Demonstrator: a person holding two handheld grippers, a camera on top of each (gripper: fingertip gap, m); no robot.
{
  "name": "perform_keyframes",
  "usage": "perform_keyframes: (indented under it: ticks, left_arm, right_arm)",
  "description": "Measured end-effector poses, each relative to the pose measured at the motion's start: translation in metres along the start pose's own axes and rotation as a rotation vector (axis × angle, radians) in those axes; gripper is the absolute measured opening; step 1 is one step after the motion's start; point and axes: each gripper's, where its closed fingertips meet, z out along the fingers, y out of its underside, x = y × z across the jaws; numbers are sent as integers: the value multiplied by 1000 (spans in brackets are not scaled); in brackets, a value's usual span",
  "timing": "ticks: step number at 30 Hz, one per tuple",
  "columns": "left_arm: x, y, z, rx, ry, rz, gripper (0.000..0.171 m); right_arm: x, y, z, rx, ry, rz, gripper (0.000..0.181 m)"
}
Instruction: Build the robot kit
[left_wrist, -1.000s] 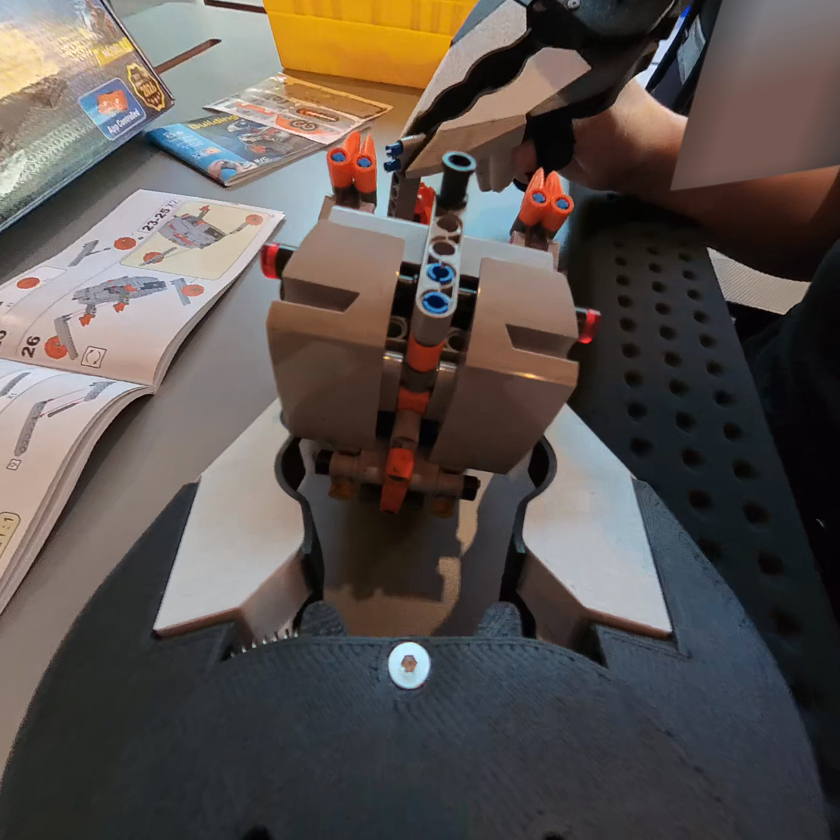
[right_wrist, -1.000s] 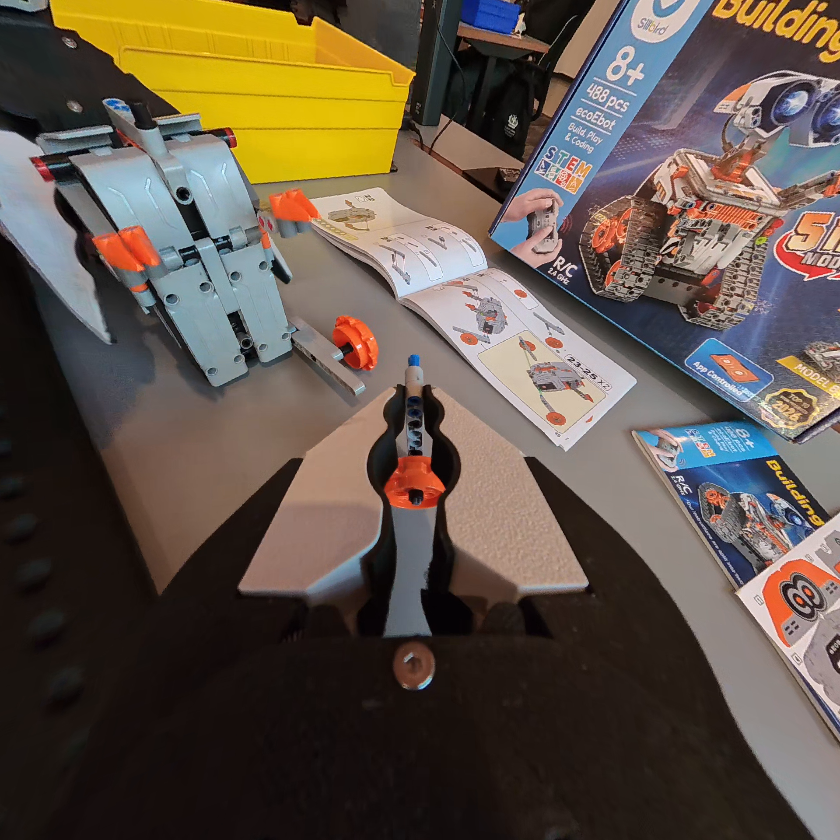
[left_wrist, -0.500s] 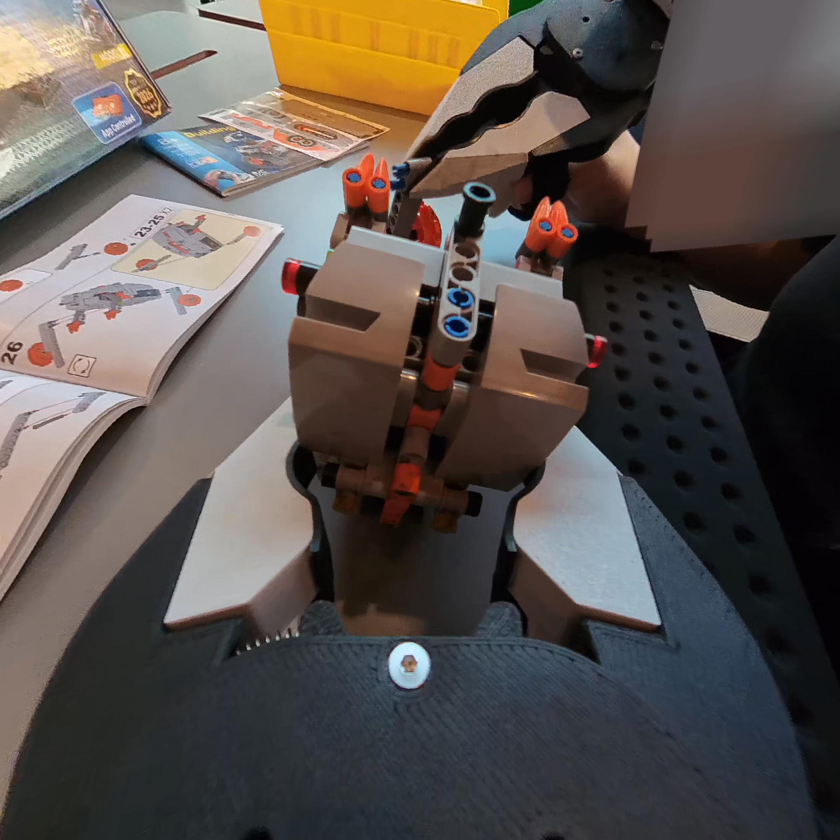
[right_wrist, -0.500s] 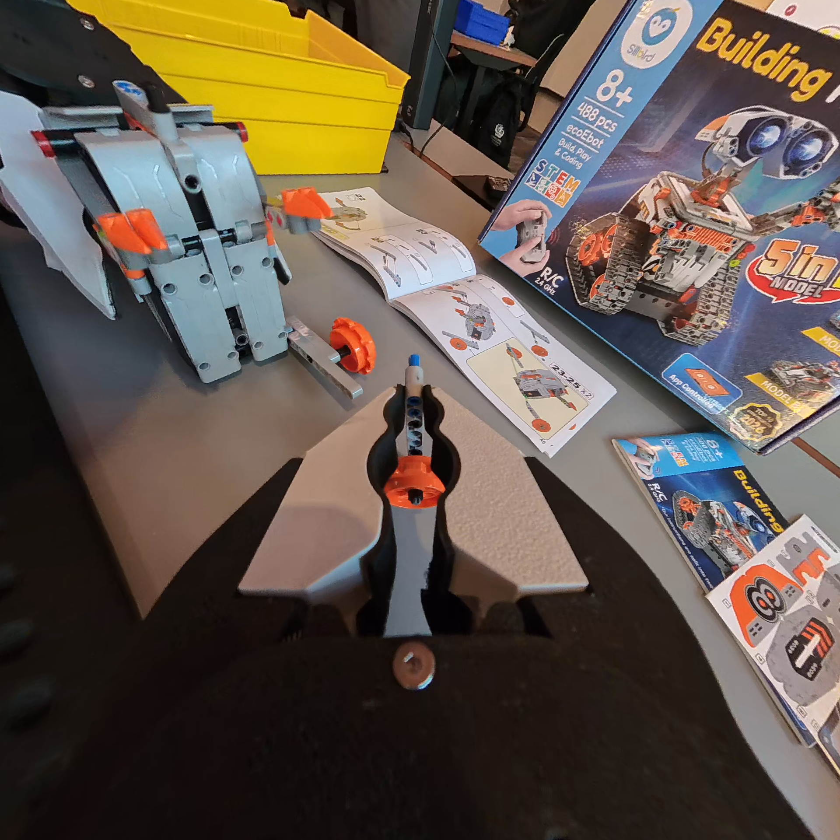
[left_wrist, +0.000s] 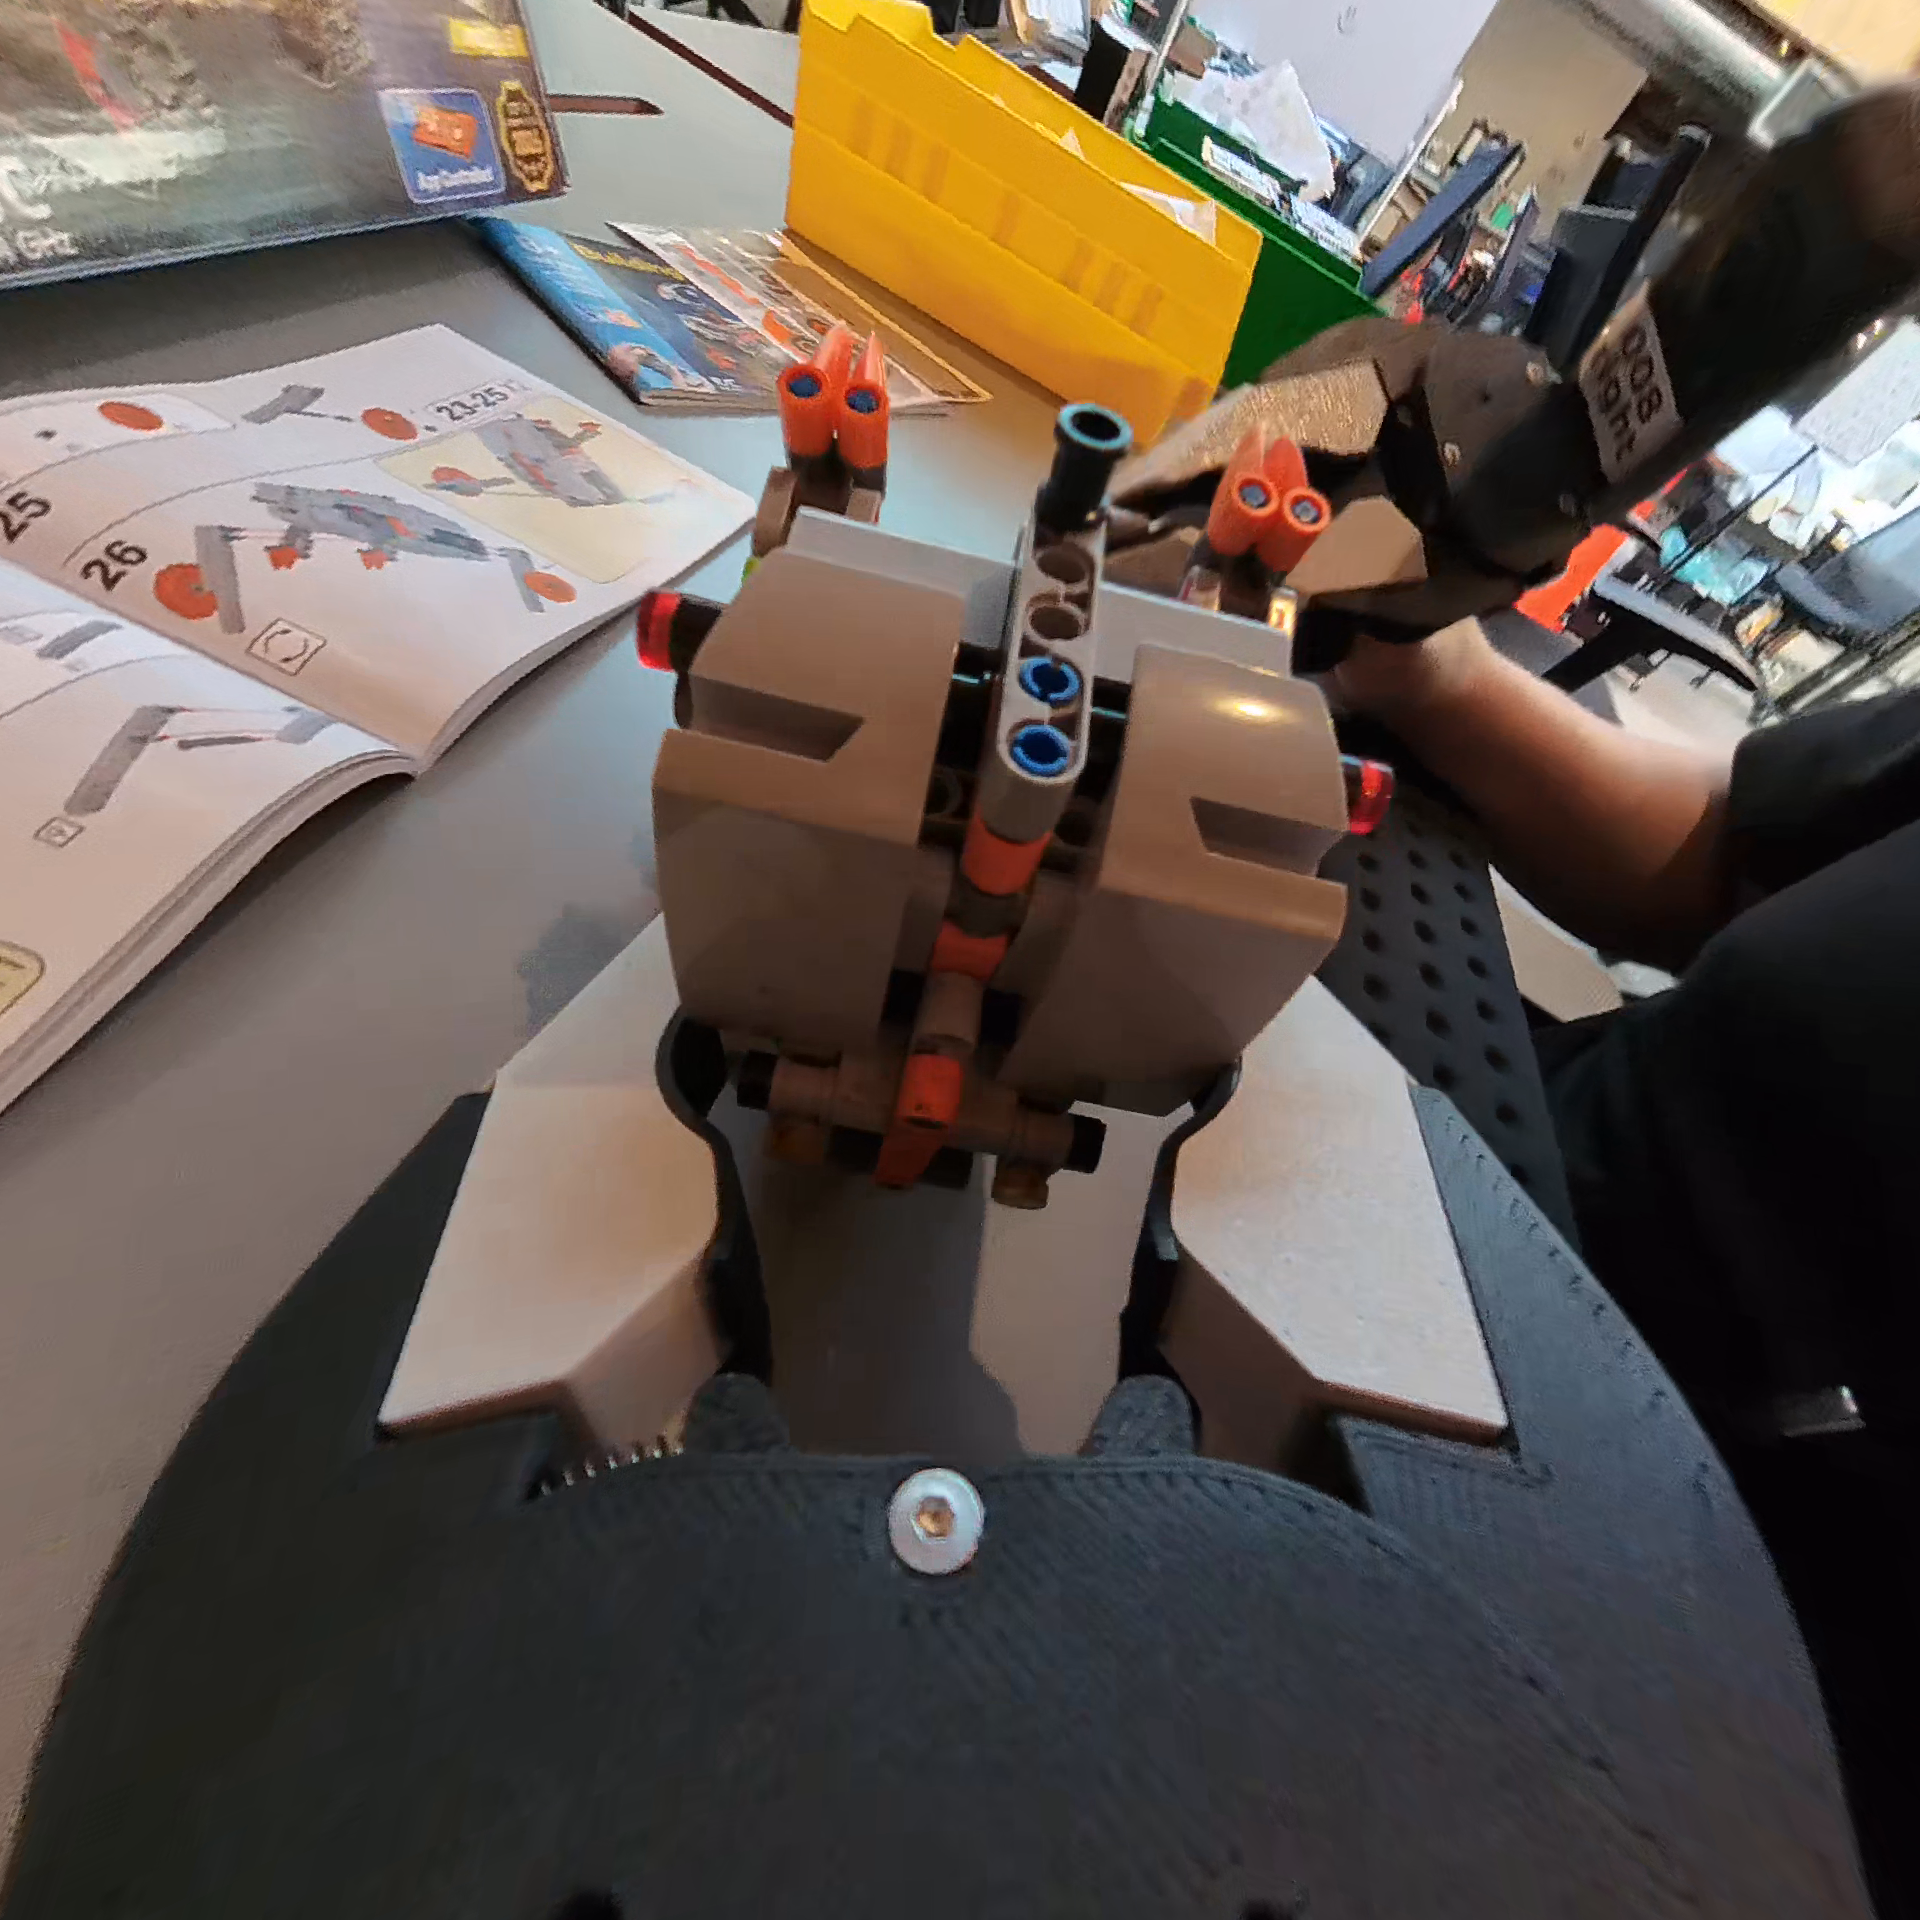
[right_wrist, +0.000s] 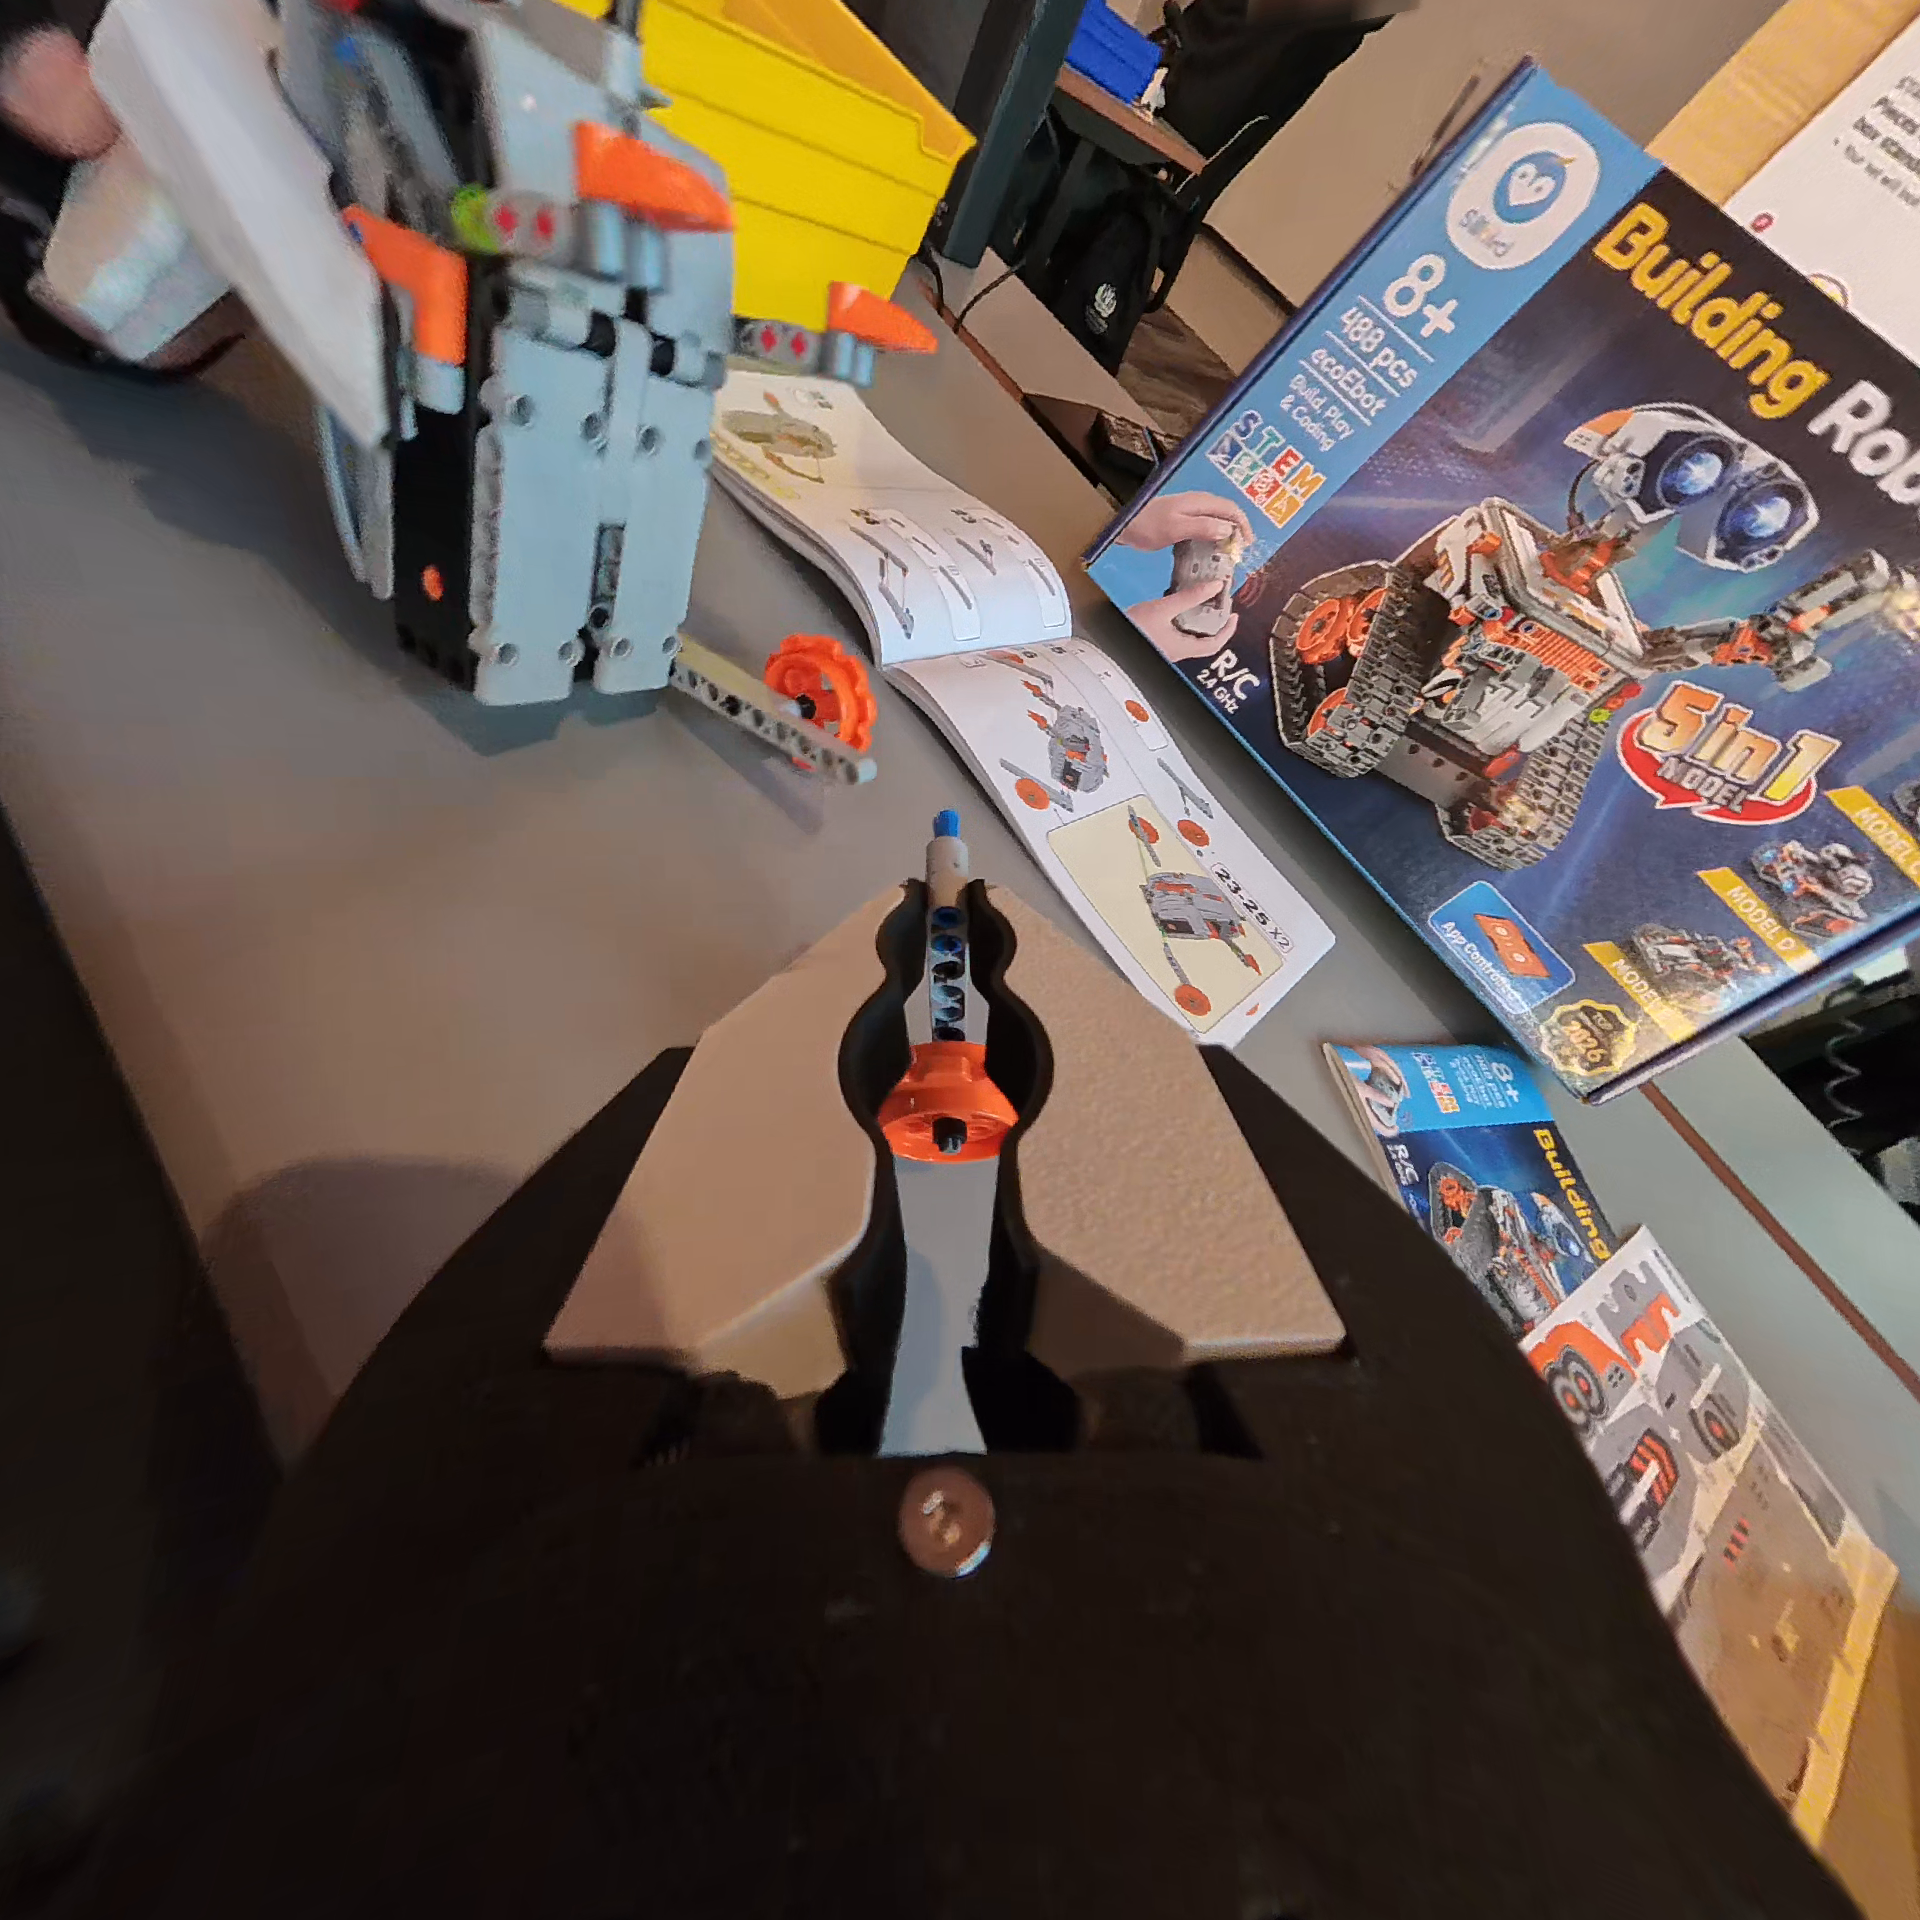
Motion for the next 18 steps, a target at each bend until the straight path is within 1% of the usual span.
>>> perform_keyframes:
  ticks: [4, 8, 10, 14, 18]
  left_arm:
    - [-9, -6, 0, 16, 31, -133, 89]
    - [-17, -6, 3, 2, 66, -250, 89]
    - [-19, -7, 3, 16, 91, -284, 89]
    - [-20, -8, -2, 54, 98, -296, 89]
    - [-18, -12, -10, 80, 80, -235, 89]
  right_arm:
    - [-17, -5, 7, -21, -16, -109, 5]
    - [-43, -27, 16, 28, -92, -168, 5]
    - [-48, -31, 23, 21, -87, -239, 6]
    - [-55, -31, 34, -10, -81, -345, 6]
    - [-58, -25, 36, -26, -82, -363, 6]
